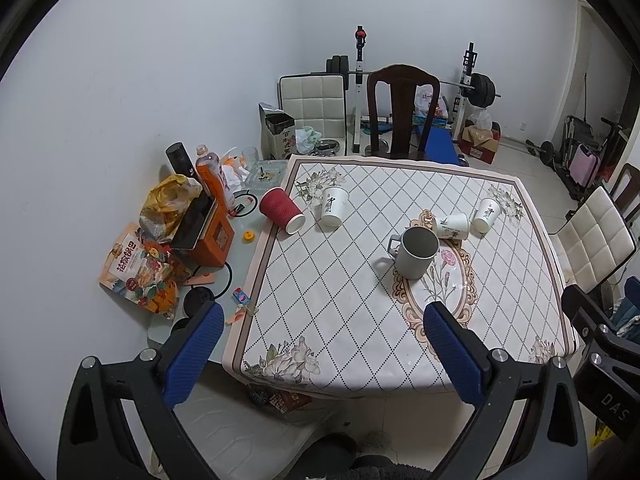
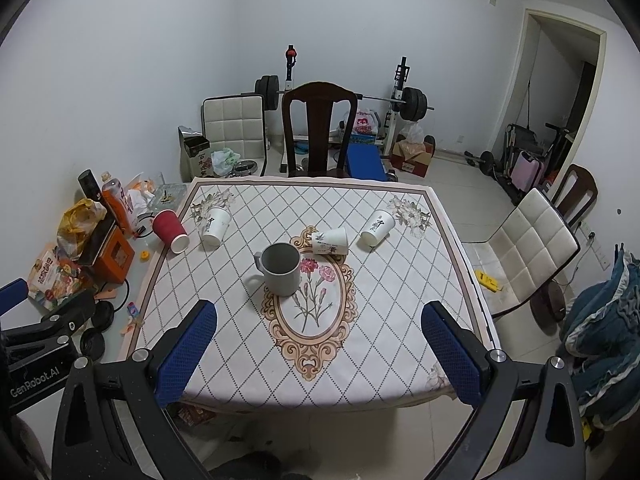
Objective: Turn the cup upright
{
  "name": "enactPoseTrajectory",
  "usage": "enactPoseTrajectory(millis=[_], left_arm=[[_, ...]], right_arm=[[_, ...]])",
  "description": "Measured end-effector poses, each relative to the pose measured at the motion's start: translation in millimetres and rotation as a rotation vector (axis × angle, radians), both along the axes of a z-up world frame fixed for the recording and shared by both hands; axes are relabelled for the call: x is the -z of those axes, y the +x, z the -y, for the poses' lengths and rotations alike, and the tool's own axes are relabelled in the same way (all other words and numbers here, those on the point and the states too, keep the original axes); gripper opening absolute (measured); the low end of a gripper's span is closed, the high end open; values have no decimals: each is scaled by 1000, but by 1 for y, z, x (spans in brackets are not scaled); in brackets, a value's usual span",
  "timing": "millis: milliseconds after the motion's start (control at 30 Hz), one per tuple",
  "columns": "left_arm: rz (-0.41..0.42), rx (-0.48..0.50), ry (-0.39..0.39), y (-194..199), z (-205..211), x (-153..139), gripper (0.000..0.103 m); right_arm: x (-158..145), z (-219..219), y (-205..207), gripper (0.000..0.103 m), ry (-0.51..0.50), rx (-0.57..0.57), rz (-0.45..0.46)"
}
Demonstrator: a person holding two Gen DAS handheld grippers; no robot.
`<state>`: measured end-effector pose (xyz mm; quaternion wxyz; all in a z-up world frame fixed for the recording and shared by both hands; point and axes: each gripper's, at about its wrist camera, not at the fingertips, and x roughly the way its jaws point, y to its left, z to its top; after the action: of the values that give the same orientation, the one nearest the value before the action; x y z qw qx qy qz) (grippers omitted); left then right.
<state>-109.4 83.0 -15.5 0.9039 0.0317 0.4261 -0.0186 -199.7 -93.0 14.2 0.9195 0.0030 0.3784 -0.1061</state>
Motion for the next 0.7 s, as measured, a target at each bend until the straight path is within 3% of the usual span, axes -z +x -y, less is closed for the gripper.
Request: enactPoseTrajectory(millis=[700], left_arm=[[4,-6,-1,-1,-2,-1,102]], right_arm=[[5,-10,1,103,12,-15,-12]])
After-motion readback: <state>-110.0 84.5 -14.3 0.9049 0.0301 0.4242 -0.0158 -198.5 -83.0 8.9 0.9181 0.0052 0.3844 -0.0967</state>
